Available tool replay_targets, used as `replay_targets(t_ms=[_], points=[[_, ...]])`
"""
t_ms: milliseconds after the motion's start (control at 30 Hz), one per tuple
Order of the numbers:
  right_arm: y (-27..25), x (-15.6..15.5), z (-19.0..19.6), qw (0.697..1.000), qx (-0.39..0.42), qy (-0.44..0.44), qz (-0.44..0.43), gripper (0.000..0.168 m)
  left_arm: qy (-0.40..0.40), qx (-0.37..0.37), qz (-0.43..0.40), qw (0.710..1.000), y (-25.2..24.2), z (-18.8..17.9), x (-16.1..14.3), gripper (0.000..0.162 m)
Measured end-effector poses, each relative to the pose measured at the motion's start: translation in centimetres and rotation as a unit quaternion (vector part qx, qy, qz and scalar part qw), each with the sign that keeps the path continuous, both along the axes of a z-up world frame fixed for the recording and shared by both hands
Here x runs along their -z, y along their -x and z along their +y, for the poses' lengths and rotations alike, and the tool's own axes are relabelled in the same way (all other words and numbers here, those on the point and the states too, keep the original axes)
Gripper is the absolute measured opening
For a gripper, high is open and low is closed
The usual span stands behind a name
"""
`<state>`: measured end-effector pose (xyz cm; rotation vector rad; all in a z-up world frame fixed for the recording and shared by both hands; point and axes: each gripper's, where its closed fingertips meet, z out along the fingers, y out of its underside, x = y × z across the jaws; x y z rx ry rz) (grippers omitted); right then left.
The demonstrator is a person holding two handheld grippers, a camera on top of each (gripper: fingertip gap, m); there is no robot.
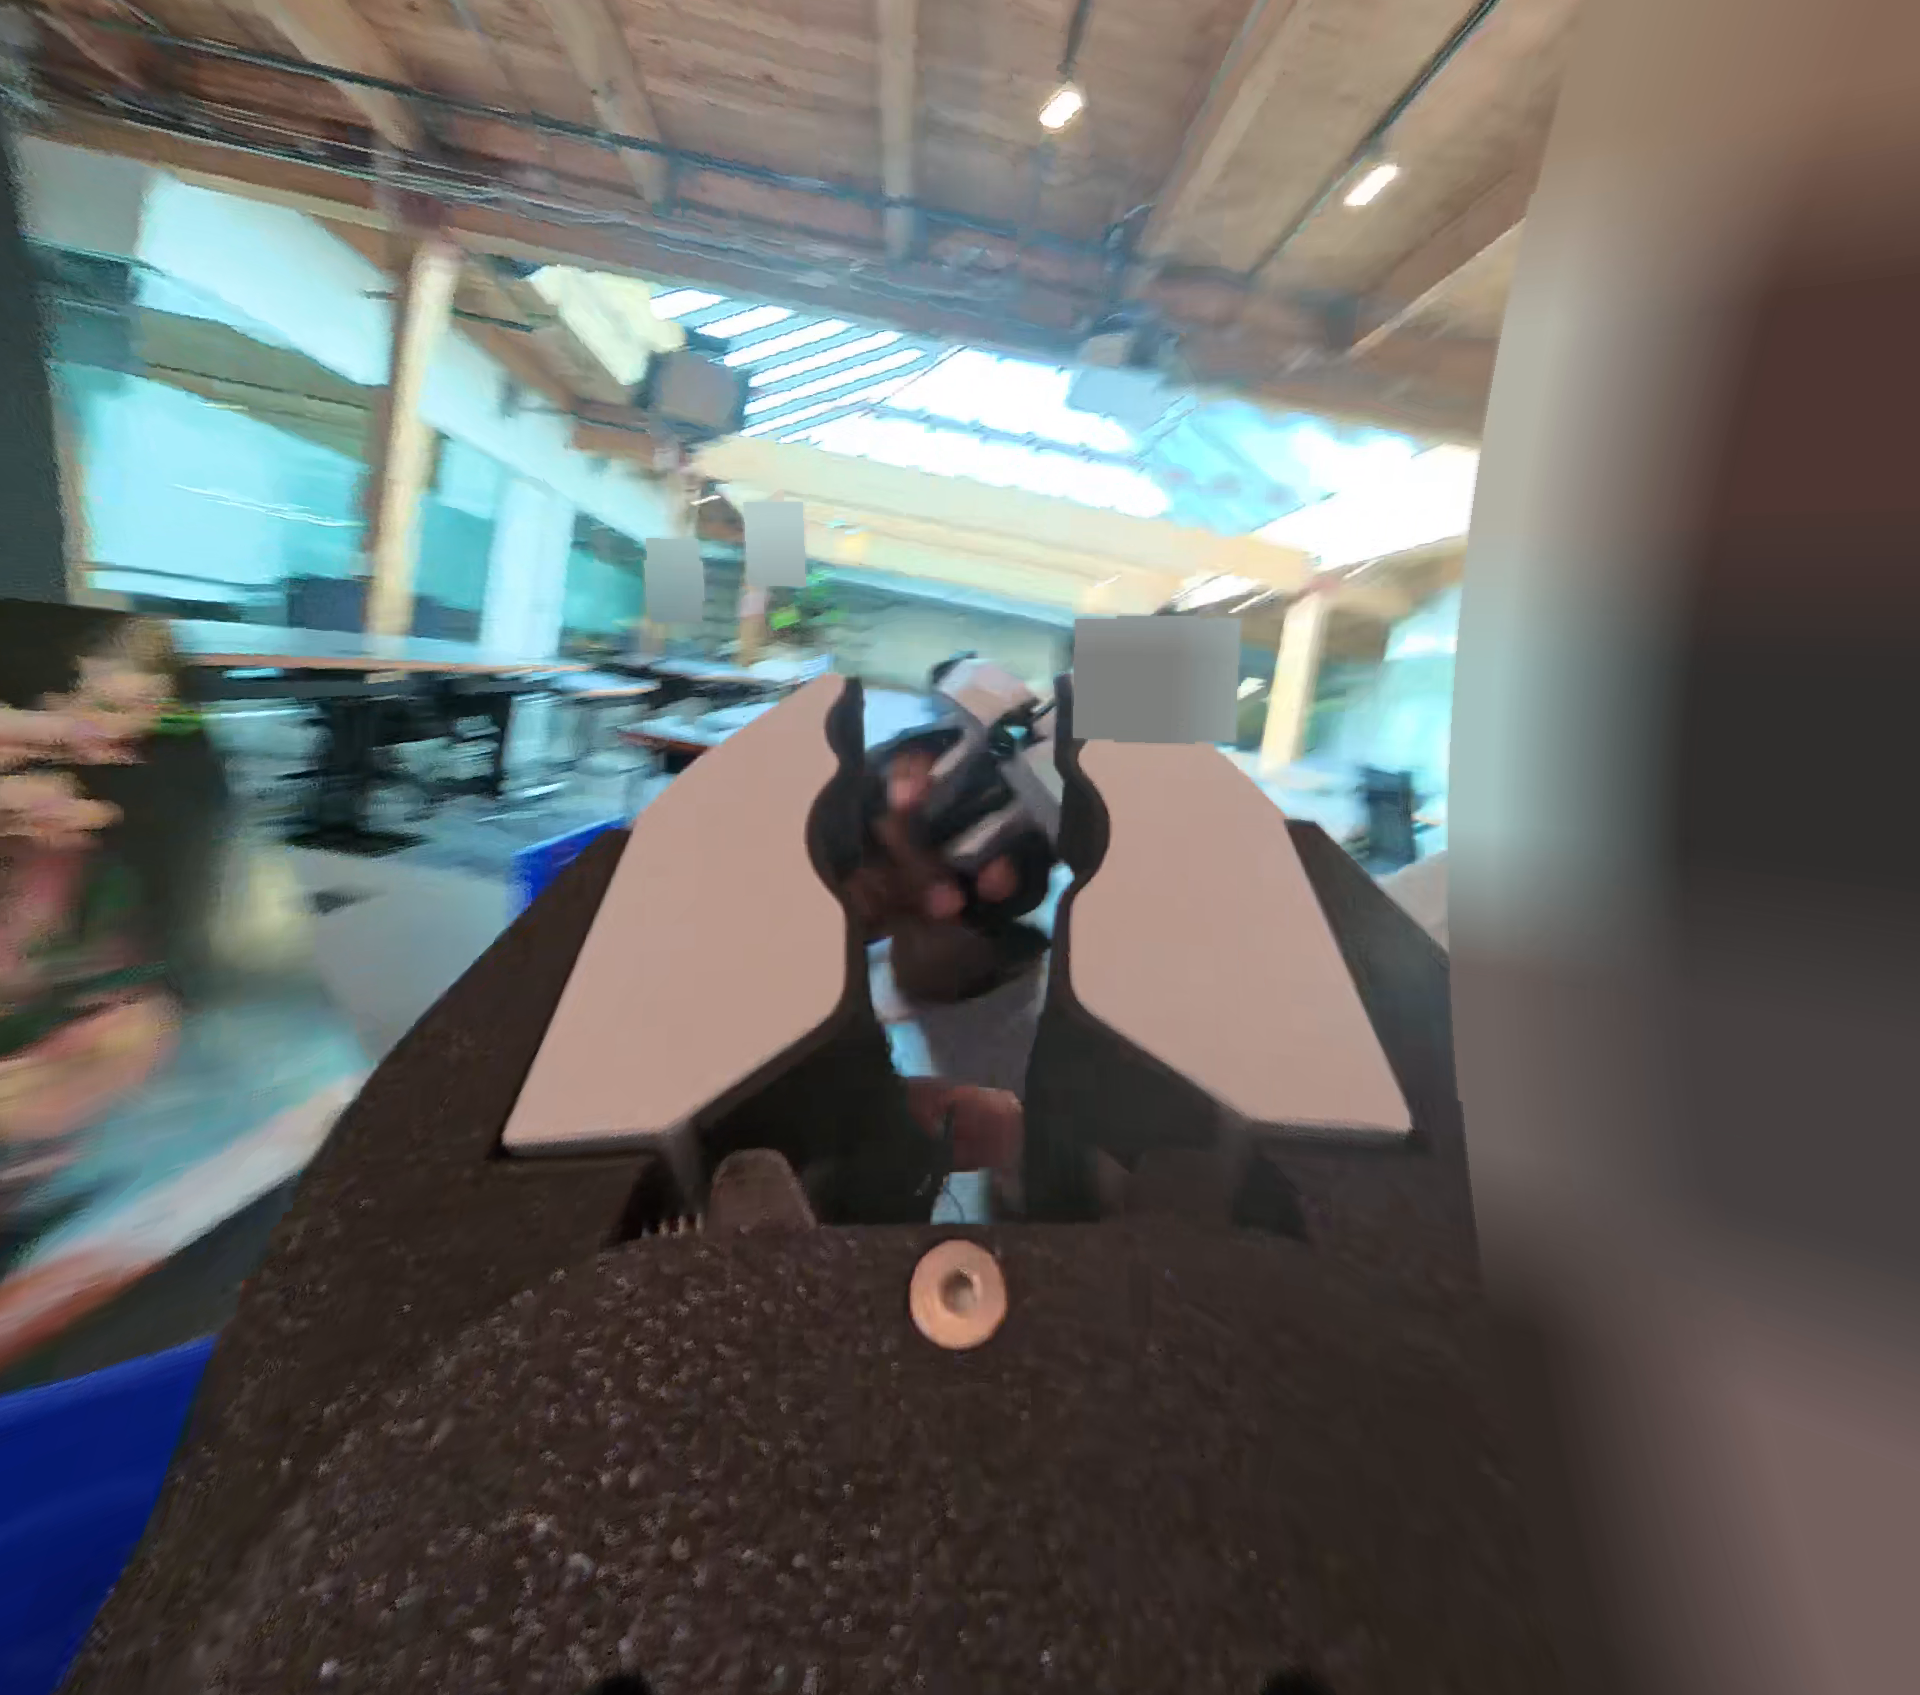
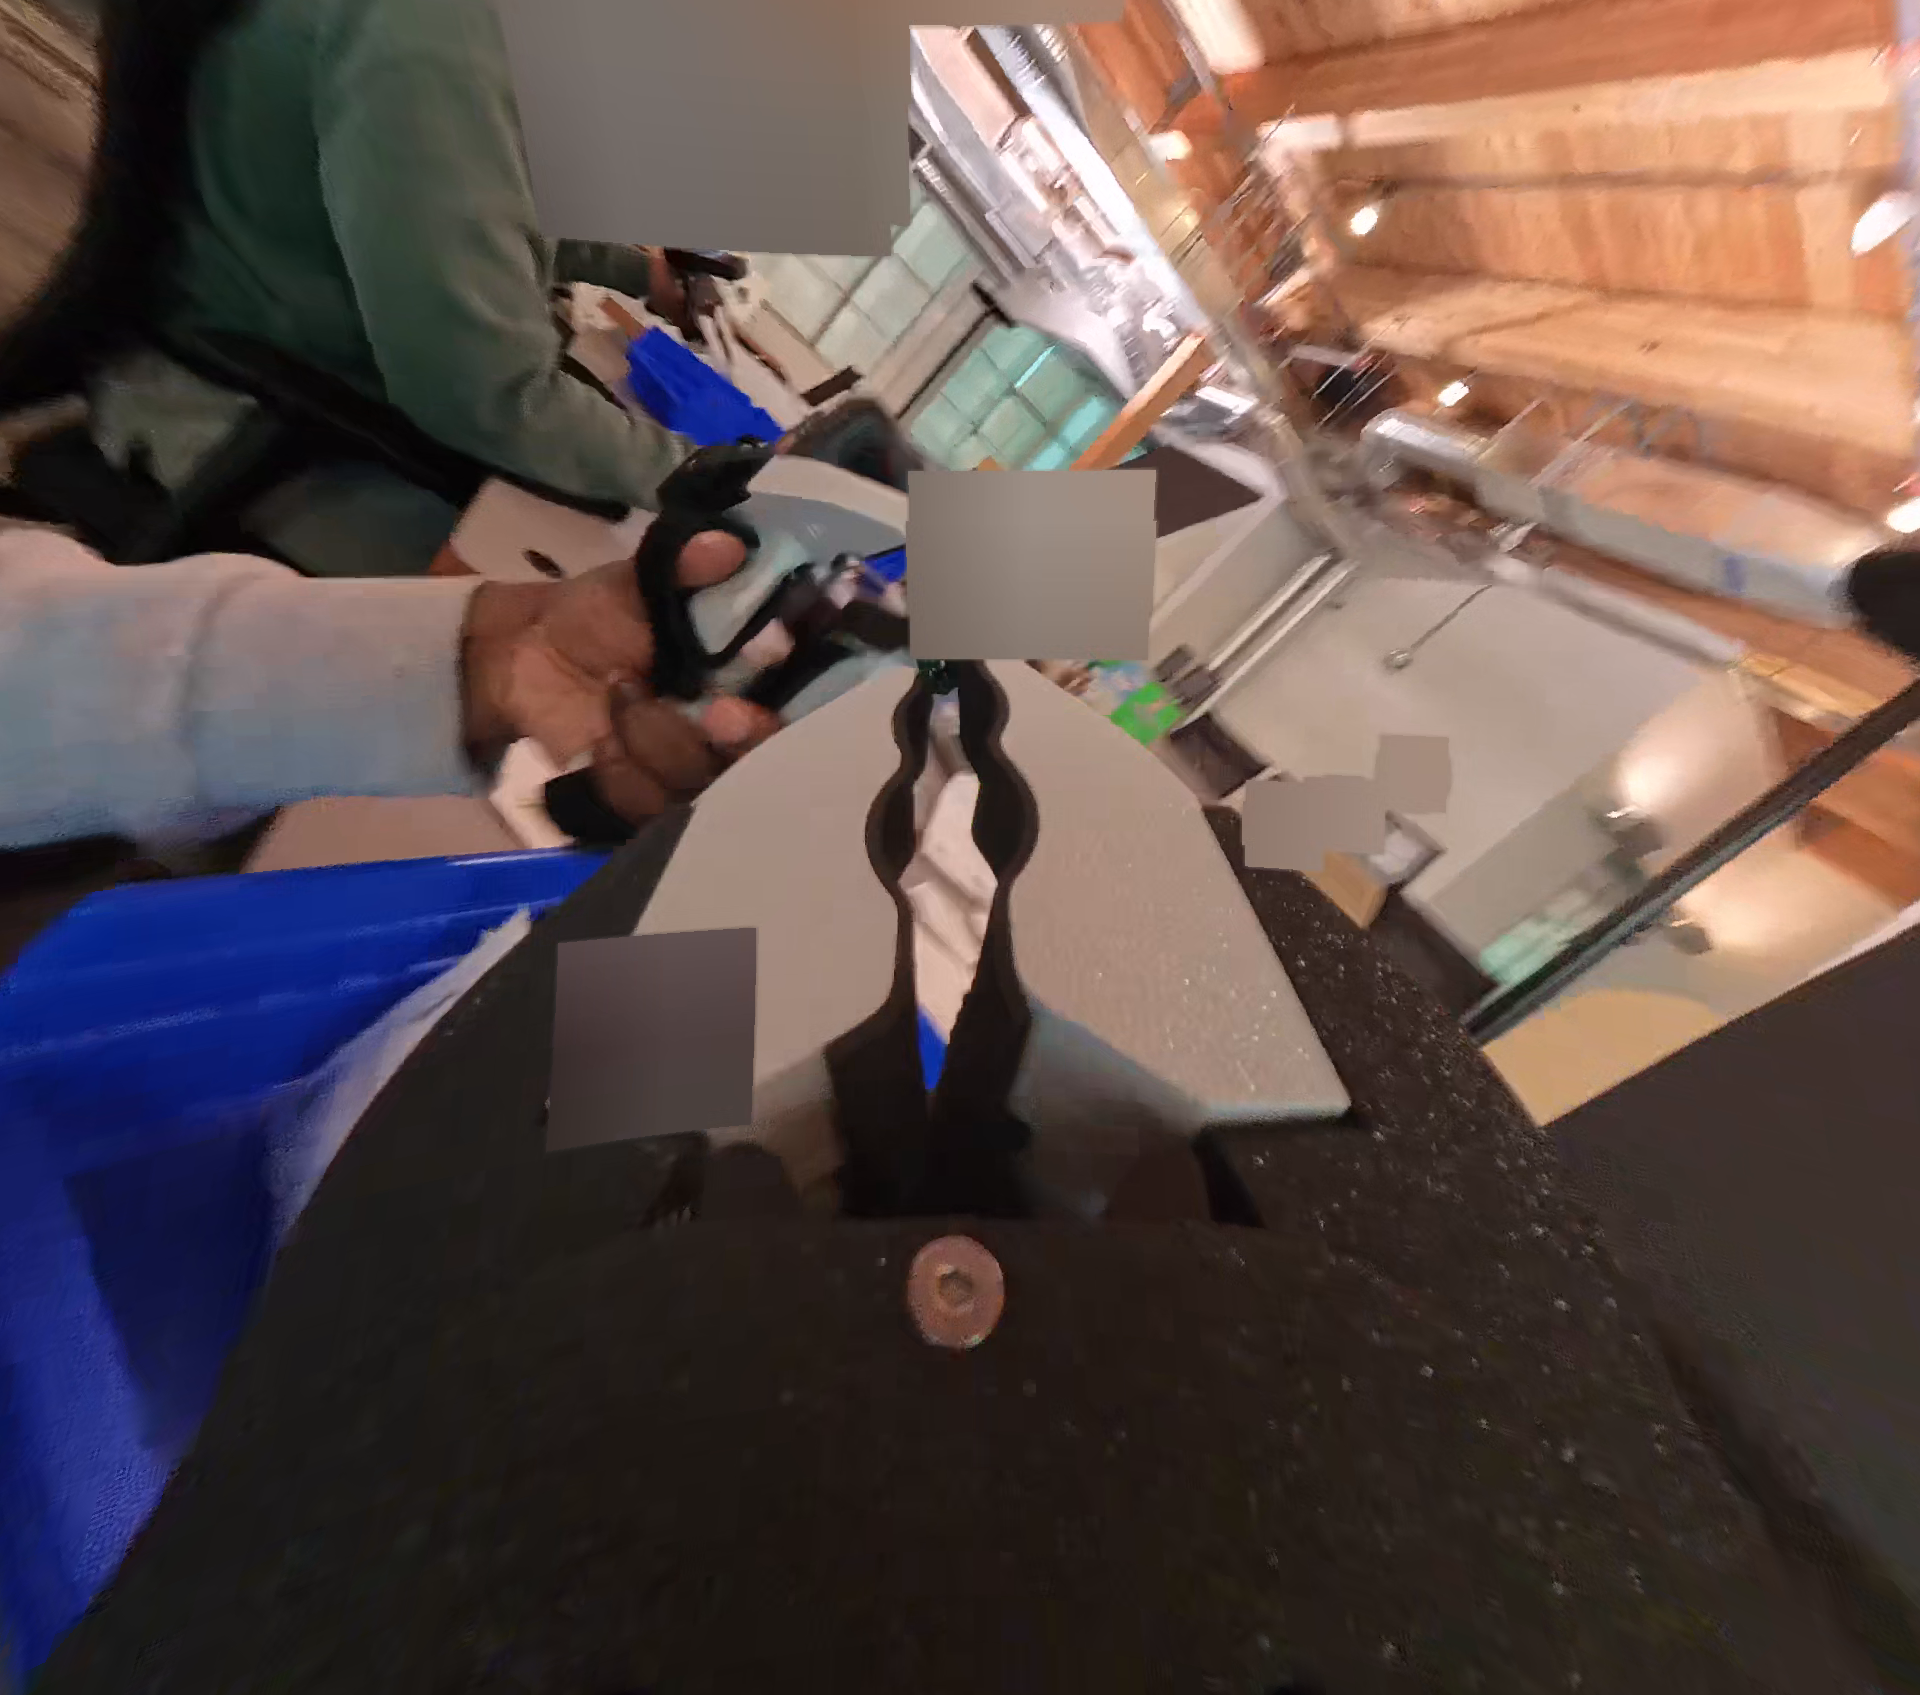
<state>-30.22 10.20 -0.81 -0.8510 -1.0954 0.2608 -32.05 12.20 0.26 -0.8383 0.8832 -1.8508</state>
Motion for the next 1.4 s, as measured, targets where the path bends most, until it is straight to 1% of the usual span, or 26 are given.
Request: replay_targets(t_ms=[33, 67, 100, 133, 167, 200, 267, 300, 333, 367, 467, 533, 567, 800, 900, 1000, 1033, 1067, 1100, 1133, 1167, 1200, 1233, 1300, 1367, 1400], points=[[0.0, 0.8, 0.4, 0.999, -0.01, 0.04, -0.011, 0.006, -0.03, -0.052, 0.028, 0.998, 0.5, 0.9, 0.1, 0.035], [0.0, 1.8, 0.9, 0.996, -0.018, 0.08, -0.03, 0.006, -0.063, -0.118, 0.065, 0.989, 1.1, 2.0, 0.4, 0.035], [0.1, 3.0, 1.3, 0.992, -0.027, 0.114, -0.055, 0.006, -0.093, -0.198, 0.106, 0.97, 2.0, 3.5, 0.6, 0.035], [0.4, 4.7, 1.5, 0.981, -0.039, 0.166, -0.096, 0.005, -0.116, -0.283, 0.141, 0.942, 3.2, 5.0, 0.7, 0.035], [0.6, 6.8, 1.7, 0.96, -0.048, 0.234, -0.144, 0.006, -0.136, -0.358, 0.168, 0.908, 4.6, 6.1, 0.8, 0.035], [0.8, 8.5, 2.0, 0.94, -0.049, 0.285, -0.178, 0.006, -0.151, -0.415, 0.191, 0.876, 5.9, 6.6, 0.9, 0.034], [1.4, 11.1, 2.4, 0.914, -0.047, 0.334, -0.225, 0.006, -0.158, -0.496, 0.211, 0.827, 8.4, 6.8, 0.9, 0.031], [1.7, 12.4, 2.6, 0.9, -0.041, 0.354, -0.25, 0.007, -0.157, -0.524, 0.206, 0.811, 9.4, 6.7, 0.8, 0.029], [1.9, 13.7, 2.9, 0.887, -0.032, 0.371, -0.273, 0.007, -0.16, -0.539, 0.201, 0.802, 10.0, 6.4, 0.6, 0.027], [2.2, 14.9, 2.9, 0.873, -0.031, 0.387, -0.294, 0.007, -0.163, -0.542, 0.202, 0.799, 10.3, 6.2, 0.4, 0.027], [3.2, 17.6, 3.0, 0.849, -0.031, 0.412, -0.329, 0.007, -0.185, -0.539, 0.22, 0.791, 10.3, 5.5, 0.6, 0.027], [3.5, 18.9, 3.1, 0.838, -0.023, 0.419, -0.35, 0.008, -0.205, -0.543, 0.218, 0.785, 10.2, 5.2, 0.4, 0.027], [3.5, 19.3, 3.4, 0.836, -0.015, 0.415, -0.358, 0.013, -0.206, -0.543, 0.216, 0.785, 10.3, 5.1, 0.3, 0.027], [3.9, 19.3, 2.3, 0.829, -0.058, 0.42, -0.365, 0.032, -0.2, -0.541, 0.163, 0.8, 11.0, 4.5, -1.0, 0.027], [3.7, 19.8, 1.4, 0.818, -0.075, 0.418, -0.388, 0.048, -0.207, -0.528, 0.151, 0.81, 10.9, 4.0, -1.2, 0.026], [3.6, 20.1, 0.3, 0.812, -0.097, 0.41, -0.404, 0.059, -0.209, -0.526, 0.146, 0.811, 10.7, 3.9, -1.3, 0.026], [3.4, 20.1, 0.2, 0.811, -0.094, 0.403, -0.413, 0.067, -0.212, -0.524, 0.149, 0.811, 10.5, 3.9, -1.2, 0.026], [3.7, 19.9, -0.1, 0.818, -0.104, 0.395, -0.406, 0.071, -0.214, -0.522, 0.154, 0.811, 10.3, 3.9, -1.1, 0.027], [4.0, 19.6, -0.5, 0.821, -0.117, 0.396, -0.394, 0.071, -0.215, -0.52, 0.157, 0.811, 10.2, 3.9, -1.0, 0.027], [3.9, 19.7, -0.3, 0.82, -0.105, 0.398, -0.398, 0.073, -0.215, -0.52, 0.159, 0.811, 10.1, 4.0, -0.9, 0.027], [3.7, 19.7, 0.2, 0.826, -0.085, 0.387, -0.4, 0.075, -0.214, -0.521, 0.16, 0.811, 10.0, 4.1, -0.9, 0.027], [3.7, 19.0, 0.5, 0.841, -0.08, 0.372, -0.384, 0.074, -0.213, -0.518, 0.162, 0.812, 9.9, 4.1, -0.8, 0.026], [3.8, 17.8, 0.4, 0.856, -0.091, 0.363, -0.358, 0.071, -0.213, -0.512, 0.165, 0.816, 9.7, 4.1, -0.6, 0.023], [3.0, 14.0, 0.3, 0.894, -0.094, 0.344, -0.272, 0.066, -0.211, -0.491, 0.176, 0.826, 8.9, 4.0, -0.1, 0.02], [0.4, 9.7, 0.2, 0.93, -0.08, 0.312, -0.176, 0.056, -0.215, -0.464, 0.192, 0.837, 7.7, 3.8, 0.6, 0.021], [-1.6, 7.9, 0.3, 0.945, -0.057, 0.292, -0.137, 0.053, -0.222, -0.445, 0.204, 0.843, 6.8, 3.7, 1.1, 0.021]])
